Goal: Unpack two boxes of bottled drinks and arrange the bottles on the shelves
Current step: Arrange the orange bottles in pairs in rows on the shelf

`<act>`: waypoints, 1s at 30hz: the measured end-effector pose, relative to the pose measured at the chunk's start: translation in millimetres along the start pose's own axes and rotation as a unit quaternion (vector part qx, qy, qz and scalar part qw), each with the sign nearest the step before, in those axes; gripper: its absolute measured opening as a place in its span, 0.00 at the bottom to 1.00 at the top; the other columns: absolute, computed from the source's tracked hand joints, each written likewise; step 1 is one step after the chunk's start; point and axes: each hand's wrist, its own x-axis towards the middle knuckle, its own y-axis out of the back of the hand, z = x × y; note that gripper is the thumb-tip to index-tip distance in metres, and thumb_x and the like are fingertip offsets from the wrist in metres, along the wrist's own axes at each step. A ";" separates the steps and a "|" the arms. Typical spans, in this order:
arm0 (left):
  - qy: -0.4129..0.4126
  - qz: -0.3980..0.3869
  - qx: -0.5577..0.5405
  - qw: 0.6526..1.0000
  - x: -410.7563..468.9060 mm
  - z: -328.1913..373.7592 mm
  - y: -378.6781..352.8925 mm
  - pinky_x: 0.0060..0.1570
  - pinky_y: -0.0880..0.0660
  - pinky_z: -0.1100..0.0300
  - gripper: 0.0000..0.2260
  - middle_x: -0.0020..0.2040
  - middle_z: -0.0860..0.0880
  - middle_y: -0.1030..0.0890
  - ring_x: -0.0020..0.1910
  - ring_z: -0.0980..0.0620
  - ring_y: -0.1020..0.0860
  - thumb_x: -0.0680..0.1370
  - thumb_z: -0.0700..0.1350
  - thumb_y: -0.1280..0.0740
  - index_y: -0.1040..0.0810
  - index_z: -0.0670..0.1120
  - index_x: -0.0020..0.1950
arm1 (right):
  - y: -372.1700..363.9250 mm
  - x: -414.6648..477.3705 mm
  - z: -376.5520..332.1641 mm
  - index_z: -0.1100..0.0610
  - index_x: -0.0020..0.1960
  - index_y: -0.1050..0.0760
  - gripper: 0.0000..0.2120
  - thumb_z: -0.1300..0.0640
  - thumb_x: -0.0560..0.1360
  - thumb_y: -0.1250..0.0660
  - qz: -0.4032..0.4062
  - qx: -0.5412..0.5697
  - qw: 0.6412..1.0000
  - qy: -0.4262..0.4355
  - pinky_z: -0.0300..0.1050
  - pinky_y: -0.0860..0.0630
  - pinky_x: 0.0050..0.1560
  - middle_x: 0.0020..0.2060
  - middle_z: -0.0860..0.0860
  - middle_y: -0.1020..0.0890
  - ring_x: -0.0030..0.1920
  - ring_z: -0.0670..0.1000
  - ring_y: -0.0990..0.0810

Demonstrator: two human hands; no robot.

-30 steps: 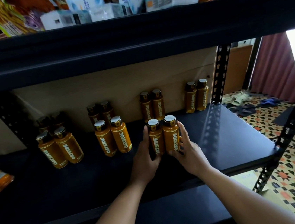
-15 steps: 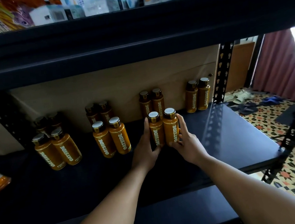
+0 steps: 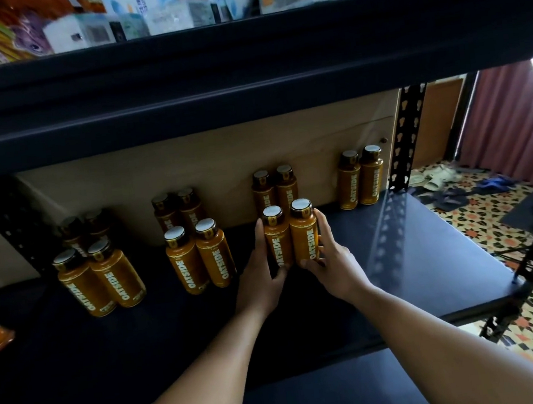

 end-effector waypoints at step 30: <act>-0.014 0.010 -0.013 1.000 5.0 11.9 -24.2 0.71 0.35 0.48 0.45 0.81 0.53 0.40 0.77 0.50 0.35 0.80 0.56 0.32 0.70 0.78 0.69 | 15.4 1.4 22.6 0.29 0.77 0.69 0.52 0.51 0.79 0.29 0.025 -0.038 0.999 -0.017 0.57 0.24 0.66 0.75 0.47 0.27 0.68 0.55 0.22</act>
